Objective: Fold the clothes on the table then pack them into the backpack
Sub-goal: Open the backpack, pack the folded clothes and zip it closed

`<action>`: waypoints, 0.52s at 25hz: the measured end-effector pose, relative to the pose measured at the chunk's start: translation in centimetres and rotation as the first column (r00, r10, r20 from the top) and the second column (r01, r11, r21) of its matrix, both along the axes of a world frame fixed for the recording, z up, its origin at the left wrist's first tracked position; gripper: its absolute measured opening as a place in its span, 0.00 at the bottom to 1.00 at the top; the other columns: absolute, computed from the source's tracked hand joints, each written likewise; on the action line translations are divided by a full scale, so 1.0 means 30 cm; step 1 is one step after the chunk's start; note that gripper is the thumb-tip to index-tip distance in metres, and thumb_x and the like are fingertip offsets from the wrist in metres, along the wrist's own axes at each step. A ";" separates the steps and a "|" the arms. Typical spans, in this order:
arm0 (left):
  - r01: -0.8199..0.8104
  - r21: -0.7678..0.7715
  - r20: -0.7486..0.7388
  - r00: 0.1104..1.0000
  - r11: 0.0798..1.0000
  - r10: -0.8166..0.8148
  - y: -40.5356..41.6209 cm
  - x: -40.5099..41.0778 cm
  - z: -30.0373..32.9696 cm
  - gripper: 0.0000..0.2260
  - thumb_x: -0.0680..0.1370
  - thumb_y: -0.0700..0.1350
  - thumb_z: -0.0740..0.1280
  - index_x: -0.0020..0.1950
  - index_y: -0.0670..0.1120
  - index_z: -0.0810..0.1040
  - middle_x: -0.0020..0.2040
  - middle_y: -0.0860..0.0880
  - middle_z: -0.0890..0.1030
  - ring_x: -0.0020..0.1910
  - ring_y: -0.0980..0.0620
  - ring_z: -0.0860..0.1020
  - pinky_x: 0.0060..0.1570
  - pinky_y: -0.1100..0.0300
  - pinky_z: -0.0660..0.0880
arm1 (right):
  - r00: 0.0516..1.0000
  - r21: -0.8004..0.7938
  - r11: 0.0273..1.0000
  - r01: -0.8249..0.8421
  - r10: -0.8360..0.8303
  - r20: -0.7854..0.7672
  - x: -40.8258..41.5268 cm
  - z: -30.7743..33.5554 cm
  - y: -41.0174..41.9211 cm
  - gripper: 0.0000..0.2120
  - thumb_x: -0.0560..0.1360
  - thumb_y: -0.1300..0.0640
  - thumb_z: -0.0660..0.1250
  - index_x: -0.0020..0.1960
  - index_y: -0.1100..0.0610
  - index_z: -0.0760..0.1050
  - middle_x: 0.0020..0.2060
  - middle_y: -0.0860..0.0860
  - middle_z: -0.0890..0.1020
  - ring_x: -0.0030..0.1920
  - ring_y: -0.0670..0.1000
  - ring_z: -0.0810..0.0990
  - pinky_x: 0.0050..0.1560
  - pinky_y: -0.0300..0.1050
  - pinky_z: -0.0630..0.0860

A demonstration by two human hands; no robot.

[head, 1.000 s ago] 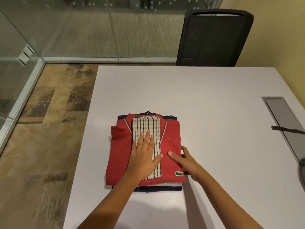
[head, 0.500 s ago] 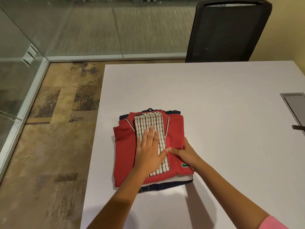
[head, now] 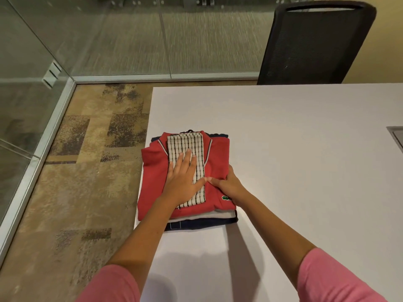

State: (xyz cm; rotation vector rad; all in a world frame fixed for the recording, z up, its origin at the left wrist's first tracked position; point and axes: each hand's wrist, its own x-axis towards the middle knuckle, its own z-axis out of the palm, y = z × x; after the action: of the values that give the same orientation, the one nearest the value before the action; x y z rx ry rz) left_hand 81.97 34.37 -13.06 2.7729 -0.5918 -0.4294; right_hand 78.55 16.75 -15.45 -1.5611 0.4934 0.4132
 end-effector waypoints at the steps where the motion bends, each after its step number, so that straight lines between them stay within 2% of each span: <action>1: 0.002 -0.009 0.011 1.000 1.000 -0.002 0.002 -0.002 -0.004 0.44 0.69 0.74 0.39 0.79 0.49 0.44 0.78 0.51 0.37 0.77 0.51 0.36 0.69 0.51 0.31 | 1.000 -0.008 1.000 0.005 -0.005 0.000 -0.003 0.003 0.001 0.39 0.64 0.45 0.78 0.68 0.46 0.61 0.59 0.50 0.78 0.56 0.52 0.80 0.56 0.56 0.79; 5: -0.006 -0.021 0.089 0.996 1.000 0.008 0.001 -0.019 -0.015 0.40 0.72 0.69 0.41 0.79 0.48 0.49 0.79 0.50 0.42 0.78 0.50 0.39 0.70 0.51 0.33 | 0.999 -0.126 0.991 0.033 -0.031 0.013 -0.060 0.051 0.012 0.31 0.70 0.44 0.73 0.65 0.48 0.61 0.57 0.48 0.77 0.55 0.51 0.79 0.57 0.52 0.78; 8: -0.025 -0.015 0.123 0.992 1.000 0.027 -0.006 -0.035 -0.007 0.37 0.74 0.66 0.43 0.79 0.48 0.50 0.79 0.50 0.44 0.78 0.50 0.41 0.70 0.51 0.34 | 1.000 -0.242 0.970 0.002 0.001 0.012 -0.109 0.080 0.015 0.29 0.74 0.43 0.68 0.68 0.55 0.63 0.56 0.49 0.76 0.55 0.51 0.78 0.56 0.49 0.77; 11: -0.053 0.016 0.103 0.993 0.998 0.052 -0.026 -0.048 0.010 0.32 0.79 0.61 0.50 0.79 0.48 0.49 0.79 0.49 0.44 0.78 0.49 0.41 0.73 0.49 0.36 | 0.995 -0.345 0.933 -0.101 0.093 -0.039 -0.168 0.096 -0.025 0.23 0.77 0.43 0.64 0.63 0.58 0.68 0.56 0.53 0.79 0.54 0.54 0.79 0.55 0.50 0.77; 13: -0.098 0.014 0.104 0.990 0.995 0.096 -0.057 -0.052 0.036 0.28 0.81 0.53 0.56 0.78 0.46 0.55 0.79 0.46 0.50 0.78 0.46 0.46 0.74 0.47 0.42 | 0.991 -0.372 0.918 -0.137 0.128 -0.051 -0.217 0.114 -0.072 0.20 0.78 0.45 0.63 0.62 0.58 0.70 0.54 0.55 0.81 0.51 0.53 0.81 0.52 0.46 0.78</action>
State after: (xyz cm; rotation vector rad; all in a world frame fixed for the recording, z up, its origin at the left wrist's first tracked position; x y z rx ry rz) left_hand 80.40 32.65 -11.99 2.8413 -0.4754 -0.2742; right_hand 72.06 14.59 -12.02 -1.9702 0.5087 0.4621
